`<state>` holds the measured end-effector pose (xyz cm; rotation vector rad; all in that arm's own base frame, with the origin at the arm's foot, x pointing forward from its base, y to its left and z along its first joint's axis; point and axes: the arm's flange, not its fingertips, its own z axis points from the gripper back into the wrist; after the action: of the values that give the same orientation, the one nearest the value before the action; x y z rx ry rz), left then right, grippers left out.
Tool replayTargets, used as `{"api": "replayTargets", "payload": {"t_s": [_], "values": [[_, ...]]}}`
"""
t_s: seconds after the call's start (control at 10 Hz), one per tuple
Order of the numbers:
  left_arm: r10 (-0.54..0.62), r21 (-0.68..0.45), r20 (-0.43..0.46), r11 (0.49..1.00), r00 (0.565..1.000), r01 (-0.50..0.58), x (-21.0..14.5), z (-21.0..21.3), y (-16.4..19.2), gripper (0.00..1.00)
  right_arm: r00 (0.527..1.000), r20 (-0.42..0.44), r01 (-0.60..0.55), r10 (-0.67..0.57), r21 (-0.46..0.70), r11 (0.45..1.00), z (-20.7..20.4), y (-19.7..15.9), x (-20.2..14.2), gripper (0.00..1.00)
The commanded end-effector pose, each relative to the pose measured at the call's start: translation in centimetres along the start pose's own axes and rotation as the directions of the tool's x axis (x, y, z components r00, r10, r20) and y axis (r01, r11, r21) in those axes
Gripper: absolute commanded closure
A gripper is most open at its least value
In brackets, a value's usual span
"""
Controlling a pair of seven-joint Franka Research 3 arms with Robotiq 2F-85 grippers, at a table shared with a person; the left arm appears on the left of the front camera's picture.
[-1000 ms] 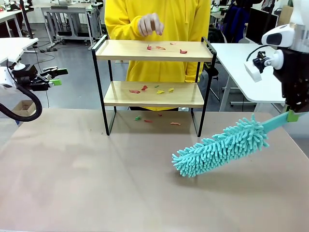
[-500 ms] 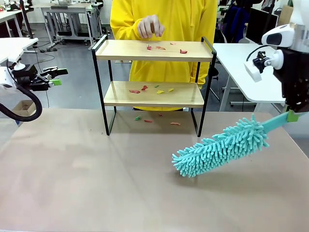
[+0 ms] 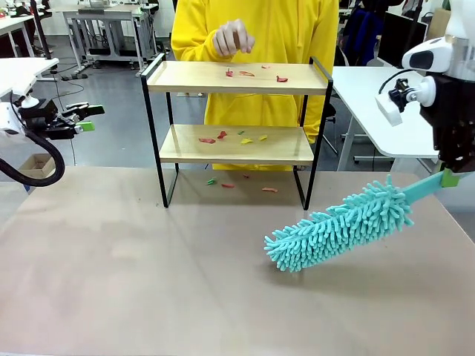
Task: Clean the shelf.
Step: Clean the specific section of the Shelf indicated by the human with the Duster.
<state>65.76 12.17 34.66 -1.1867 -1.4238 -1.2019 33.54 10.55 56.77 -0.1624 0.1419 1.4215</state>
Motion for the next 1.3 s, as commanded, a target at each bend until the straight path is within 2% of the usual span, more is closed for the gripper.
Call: {"api": "replayTargets", "payload": {"t_s": [0.0,1.2], "values": [[-0.003,-0.008,0.005,1.000,1.000,0.003,0.19,-0.02,-0.09,0.00,1.000,0.000,0.003,-0.003,-0.001,1.000,0.17,0.09,-0.28,0.87],[-0.003,-0.008,0.005,1.000,1.000,0.003,0.19,-0.02,-0.09,0.00,1.000,0.000,0.000,0.000,0.000,1.000,0.00,0.00,0.00,0.87]]}}
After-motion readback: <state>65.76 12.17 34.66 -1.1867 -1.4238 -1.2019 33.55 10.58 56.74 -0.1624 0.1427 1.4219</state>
